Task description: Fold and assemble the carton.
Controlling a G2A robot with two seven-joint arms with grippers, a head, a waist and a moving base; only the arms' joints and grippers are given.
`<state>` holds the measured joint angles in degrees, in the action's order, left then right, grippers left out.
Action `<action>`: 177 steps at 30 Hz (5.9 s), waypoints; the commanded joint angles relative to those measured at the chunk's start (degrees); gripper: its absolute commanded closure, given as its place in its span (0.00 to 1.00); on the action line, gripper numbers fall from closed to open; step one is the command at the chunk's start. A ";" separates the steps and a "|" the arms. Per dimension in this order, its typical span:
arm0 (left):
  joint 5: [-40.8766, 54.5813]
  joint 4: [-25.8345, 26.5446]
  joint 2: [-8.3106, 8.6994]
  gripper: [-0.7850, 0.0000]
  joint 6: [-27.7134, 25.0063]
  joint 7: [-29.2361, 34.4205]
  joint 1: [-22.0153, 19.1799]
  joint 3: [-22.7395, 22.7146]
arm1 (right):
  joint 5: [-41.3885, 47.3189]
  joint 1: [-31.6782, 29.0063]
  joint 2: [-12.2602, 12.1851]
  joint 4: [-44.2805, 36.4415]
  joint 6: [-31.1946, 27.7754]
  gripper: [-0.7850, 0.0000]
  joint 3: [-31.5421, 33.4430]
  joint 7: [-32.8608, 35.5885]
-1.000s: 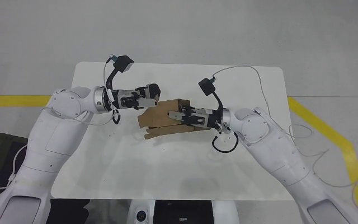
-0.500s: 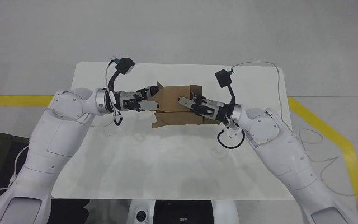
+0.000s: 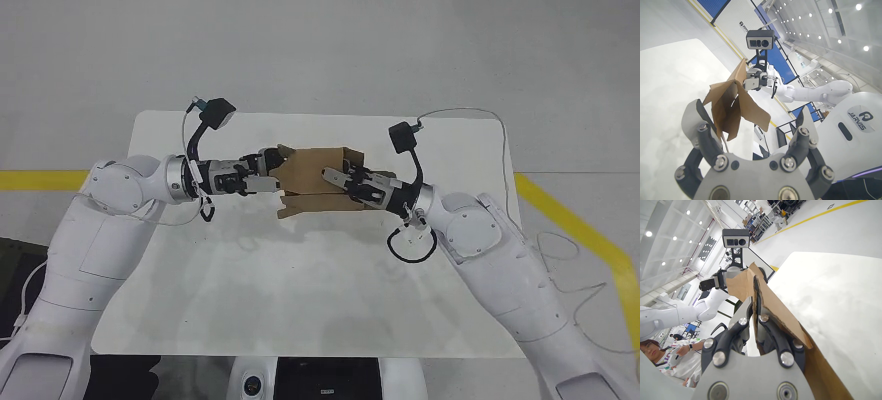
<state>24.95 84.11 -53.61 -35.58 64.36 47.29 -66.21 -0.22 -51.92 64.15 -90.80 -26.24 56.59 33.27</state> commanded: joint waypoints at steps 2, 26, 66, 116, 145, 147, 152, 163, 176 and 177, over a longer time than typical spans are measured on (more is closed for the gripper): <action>-0.09 0.11 0.05 0.00 0.06 -0.35 0.11 -0.47 | -0.34 -0.24 0.04 -0.15 0.47 1.00 0.29 0.16; 0.02 2.10 -0.19 0.00 0.39 1.19 1.25 0.44 | -2.59 1.07 1.70 0.70 -0.50 1.00 -0.41 -3.94; 0.98 4.32 -0.79 0.00 0.93 4.86 1.96 3.20 | -5.98 3.35 5.03 3.28 -2.31 1.00 -3.04 -9.72; -10.59 -3.91 -0.59 0.00 0.32 -5.93 0.77 -1.83 | 1.72 -6.59 3.62 -2.59 -3.57 1.00 7.77 3.57; -18.00 -9.11 -1.62 0.00 -0.52 -9.13 -0.78 2.36 | 6.34 -6.32 3.66 -2.37 -5.97 1.00 7.31 5.92; -17.53 -8.56 -1.65 0.00 -0.75 -8.62 -0.69 2.59 | 6.38 -5.94 3.79 -1.95 -6.15 1.00 6.83 5.80; -15.94 -7.75 -1.58 0.00 -1.10 -7.26 -0.53 2.53 | 6.54 -5.27 4.02 -1.15 -6.58 1.00 5.92 5.79; -14.69 -7.34 -1.54 0.00 -0.79 -6.76 -0.74 2.35 | 7.60 -4.81 4.39 -0.24 -7.76 1.00 4.05 7.02; -14.58 -8.02 -1.54 0.00 -0.24 -7.05 -1.14 2.11 | 9.10 -2.34 5.30 2.04 -9.45 1.00 0.88 7.96; -14.46 -8.08 -1.54 0.00 -0.17 -7.08 -1.16 2.08 | 9.15 -2.20 5.36 2.20 -9.51 1.00 0.76 7.94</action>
<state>10.40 76.09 -55.15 -35.83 57.27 46.15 -64.10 8.88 -54.26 69.46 -88.75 -35.67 57.47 41.20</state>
